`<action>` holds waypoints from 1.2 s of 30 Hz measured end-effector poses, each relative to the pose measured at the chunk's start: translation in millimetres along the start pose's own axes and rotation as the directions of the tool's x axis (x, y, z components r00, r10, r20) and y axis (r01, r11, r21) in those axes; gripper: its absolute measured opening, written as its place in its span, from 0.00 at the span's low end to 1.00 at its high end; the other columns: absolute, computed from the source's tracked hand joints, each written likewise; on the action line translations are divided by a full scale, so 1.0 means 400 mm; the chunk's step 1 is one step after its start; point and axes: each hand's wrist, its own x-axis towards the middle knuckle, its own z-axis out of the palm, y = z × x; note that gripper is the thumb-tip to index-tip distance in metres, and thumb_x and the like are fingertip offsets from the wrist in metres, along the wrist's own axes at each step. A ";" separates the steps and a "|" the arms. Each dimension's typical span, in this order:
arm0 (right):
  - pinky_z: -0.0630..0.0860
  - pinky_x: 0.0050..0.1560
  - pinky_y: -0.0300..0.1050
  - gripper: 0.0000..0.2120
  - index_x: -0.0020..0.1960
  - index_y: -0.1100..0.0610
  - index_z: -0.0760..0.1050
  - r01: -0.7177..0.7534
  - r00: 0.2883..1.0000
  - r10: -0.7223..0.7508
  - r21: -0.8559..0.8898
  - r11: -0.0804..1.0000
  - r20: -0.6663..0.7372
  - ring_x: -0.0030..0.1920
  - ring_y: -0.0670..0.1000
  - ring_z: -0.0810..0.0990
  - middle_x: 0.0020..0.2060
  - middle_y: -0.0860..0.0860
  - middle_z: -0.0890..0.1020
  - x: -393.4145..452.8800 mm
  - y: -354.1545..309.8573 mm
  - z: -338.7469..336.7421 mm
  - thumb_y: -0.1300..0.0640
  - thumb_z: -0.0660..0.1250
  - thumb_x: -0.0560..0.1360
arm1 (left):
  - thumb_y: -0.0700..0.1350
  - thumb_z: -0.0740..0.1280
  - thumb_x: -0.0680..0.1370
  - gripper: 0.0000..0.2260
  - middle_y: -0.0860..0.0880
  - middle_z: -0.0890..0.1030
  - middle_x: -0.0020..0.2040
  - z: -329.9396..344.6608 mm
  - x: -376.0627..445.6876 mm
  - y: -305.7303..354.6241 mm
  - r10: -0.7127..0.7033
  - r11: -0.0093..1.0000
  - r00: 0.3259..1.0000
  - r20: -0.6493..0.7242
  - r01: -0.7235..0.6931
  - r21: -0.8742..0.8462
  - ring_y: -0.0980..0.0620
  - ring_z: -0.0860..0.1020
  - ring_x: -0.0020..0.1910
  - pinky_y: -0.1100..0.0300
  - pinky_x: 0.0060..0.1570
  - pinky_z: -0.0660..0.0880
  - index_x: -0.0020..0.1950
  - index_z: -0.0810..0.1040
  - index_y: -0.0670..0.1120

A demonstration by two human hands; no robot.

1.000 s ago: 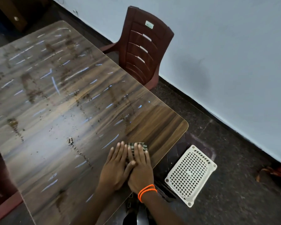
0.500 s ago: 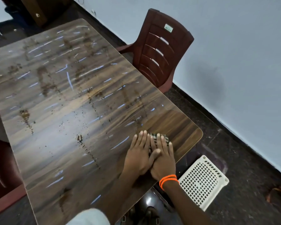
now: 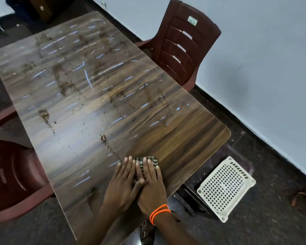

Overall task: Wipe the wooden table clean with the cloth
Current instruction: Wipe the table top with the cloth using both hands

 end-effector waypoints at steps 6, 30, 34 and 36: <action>0.56 0.76 0.57 0.28 0.82 0.47 0.55 0.009 1.000 -0.011 -0.046 0.999 -0.030 0.81 0.51 0.53 0.82 0.49 0.57 -0.183 0.080 0.006 0.46 0.54 0.84 | 0.66 0.50 0.84 0.36 0.40 0.57 0.82 0.085 -0.135 0.160 -0.020 0.991 0.999 -0.050 0.013 -0.136 0.45 0.51 0.82 0.46 0.78 0.50 0.81 0.59 0.39; 0.58 0.77 0.60 0.27 0.82 0.54 0.56 -0.247 0.963 0.239 -0.048 0.968 -0.124 0.82 0.53 0.51 0.82 0.51 0.56 -0.178 0.291 -0.043 0.49 0.48 0.84 | 0.69 0.45 0.83 0.40 0.41 0.51 0.83 0.088 0.050 0.345 0.139 0.989 0.989 0.051 -0.136 -0.060 0.48 0.42 0.82 0.46 0.79 0.46 0.82 0.52 0.40; 0.55 0.78 0.59 0.29 0.83 0.54 0.53 -0.309 0.944 0.301 -0.040 0.950 -0.135 0.82 0.52 0.49 0.82 0.52 0.54 -0.110 0.389 -0.079 0.48 0.48 0.83 | 0.70 0.41 0.82 0.40 0.41 0.51 0.83 0.077 0.177 0.399 0.182 0.983 0.981 0.068 -0.181 -0.016 0.48 0.42 0.82 0.48 0.79 0.42 0.82 0.51 0.40; 0.54 0.78 0.59 0.30 0.83 0.55 0.52 -0.334 0.935 0.327 -0.029 0.942 -0.137 0.82 0.53 0.48 0.82 0.53 0.54 -0.097 0.406 -0.083 0.47 0.48 0.82 | 0.70 0.37 0.81 0.41 0.41 0.50 0.83 0.073 0.207 0.412 0.184 0.983 0.979 0.085 -0.185 0.011 0.49 0.41 0.82 0.48 0.80 0.41 0.83 0.49 0.41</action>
